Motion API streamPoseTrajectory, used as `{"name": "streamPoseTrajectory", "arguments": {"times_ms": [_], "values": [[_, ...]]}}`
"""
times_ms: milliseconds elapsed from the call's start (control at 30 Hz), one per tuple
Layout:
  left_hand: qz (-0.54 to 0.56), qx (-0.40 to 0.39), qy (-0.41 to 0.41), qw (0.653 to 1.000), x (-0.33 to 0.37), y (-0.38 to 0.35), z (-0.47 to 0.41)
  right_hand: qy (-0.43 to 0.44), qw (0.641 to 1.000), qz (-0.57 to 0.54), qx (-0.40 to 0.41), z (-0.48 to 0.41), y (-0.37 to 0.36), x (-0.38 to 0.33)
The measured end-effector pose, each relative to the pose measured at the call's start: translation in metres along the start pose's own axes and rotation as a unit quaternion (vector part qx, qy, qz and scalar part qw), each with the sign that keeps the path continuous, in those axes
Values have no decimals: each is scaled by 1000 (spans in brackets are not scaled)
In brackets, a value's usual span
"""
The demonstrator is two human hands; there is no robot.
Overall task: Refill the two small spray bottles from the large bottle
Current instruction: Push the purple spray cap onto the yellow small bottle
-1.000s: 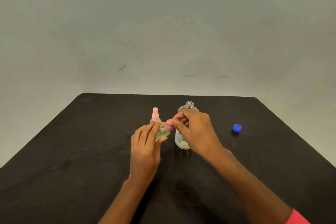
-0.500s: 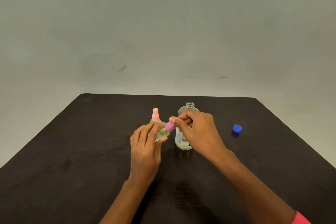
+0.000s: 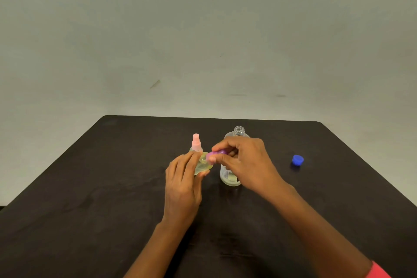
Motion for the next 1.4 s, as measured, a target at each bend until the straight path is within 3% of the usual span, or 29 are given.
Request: {"name": "streamPoseTrajectory", "arguments": {"times_ms": [200, 400, 700, 867, 1067, 1300, 1400], "values": [[-38, 9, -29, 999, 6, 0, 1, -41, 998, 16, 47, 2, -1, 5], [-8, -1, -1, 1000, 4, -1, 0, 50, 995, 60, -62, 3, -8, -4], [-7, 23, 15, 1000, 4, 5, -5, 22, 999, 10, 33, 8, -15, -4], [7, 11, 36, 999, 0, 4, -4, 107, 988, 103, -50, 2, -16, -11], [3, -32, 4, 999, -2, -4, 1, 150, 972, 127, -125, 2, -21, -5], [29, -46, 3, 998, 6, -3, 1, 175, 980, 88, -41, 18, -24, -3], [20, -45, -19, 999, 8, -3, 0, 141, 987, 71, 11, 23, -30, 0]]}}
Point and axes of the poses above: each hand's wrist, its own z-axis away from the middle knuckle, its own y-axis out of the back of the hand, x = y × z, the point moved 6 cm from there along -z, towards the middle knuckle, and after that the axes turned 11 degrees about x, right-handed, at the moved point
